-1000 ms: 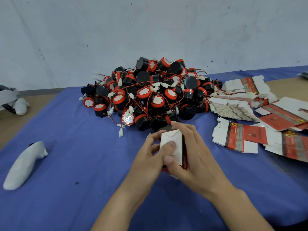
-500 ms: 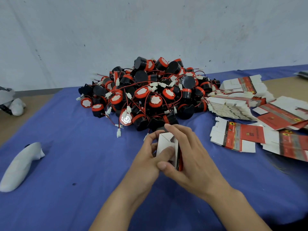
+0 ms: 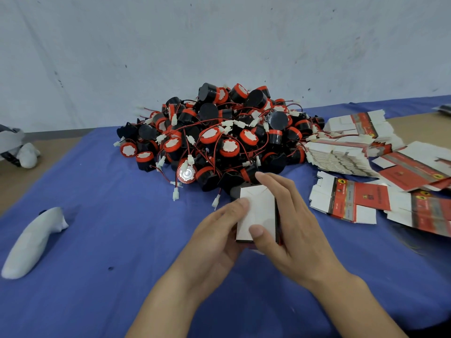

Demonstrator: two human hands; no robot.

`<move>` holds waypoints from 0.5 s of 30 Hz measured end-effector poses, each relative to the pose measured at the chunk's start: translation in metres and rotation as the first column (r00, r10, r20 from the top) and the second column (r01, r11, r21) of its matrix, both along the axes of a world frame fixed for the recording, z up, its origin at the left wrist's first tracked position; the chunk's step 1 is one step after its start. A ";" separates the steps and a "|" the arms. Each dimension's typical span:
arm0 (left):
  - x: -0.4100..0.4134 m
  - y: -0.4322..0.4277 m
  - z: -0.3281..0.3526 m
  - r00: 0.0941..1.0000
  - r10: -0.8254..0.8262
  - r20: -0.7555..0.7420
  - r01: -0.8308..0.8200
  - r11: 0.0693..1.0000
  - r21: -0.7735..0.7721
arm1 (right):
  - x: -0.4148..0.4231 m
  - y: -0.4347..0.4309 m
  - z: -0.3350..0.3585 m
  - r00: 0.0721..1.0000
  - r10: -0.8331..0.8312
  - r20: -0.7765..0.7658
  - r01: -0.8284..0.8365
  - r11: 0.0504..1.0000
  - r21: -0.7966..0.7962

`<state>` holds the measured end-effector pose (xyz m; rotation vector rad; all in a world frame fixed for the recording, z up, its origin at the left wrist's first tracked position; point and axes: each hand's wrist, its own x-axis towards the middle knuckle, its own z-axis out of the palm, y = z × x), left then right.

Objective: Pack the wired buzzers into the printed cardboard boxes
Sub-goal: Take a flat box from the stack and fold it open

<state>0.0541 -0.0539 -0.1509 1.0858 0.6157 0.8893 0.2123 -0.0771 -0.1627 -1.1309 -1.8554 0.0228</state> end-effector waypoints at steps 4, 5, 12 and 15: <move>-0.003 0.001 0.005 0.995 -0.040 0.094 0.045 0.998 -0.051 | 0.004 0.000 -0.001 0.999 0.023 -0.029 -0.022 1.000 0.016; -0.004 0.001 0.005 0.995 -0.033 0.099 0.037 0.998 -0.047 | 0.004 0.000 0.000 1.000 0.020 -0.025 -0.019 1.000 0.011; -0.005 0.000 0.003 0.958 0.286 -0.036 -0.271 0.936 0.223 | 0.012 0.002 -0.002 0.999 0.019 0.035 -0.015 0.994 -0.108; -0.006 -0.003 -0.009 0.773 0.544 -0.326 -0.185 0.685 0.705 | 0.014 0.004 -0.007 0.999 0.054 0.001 -0.053 0.978 -0.203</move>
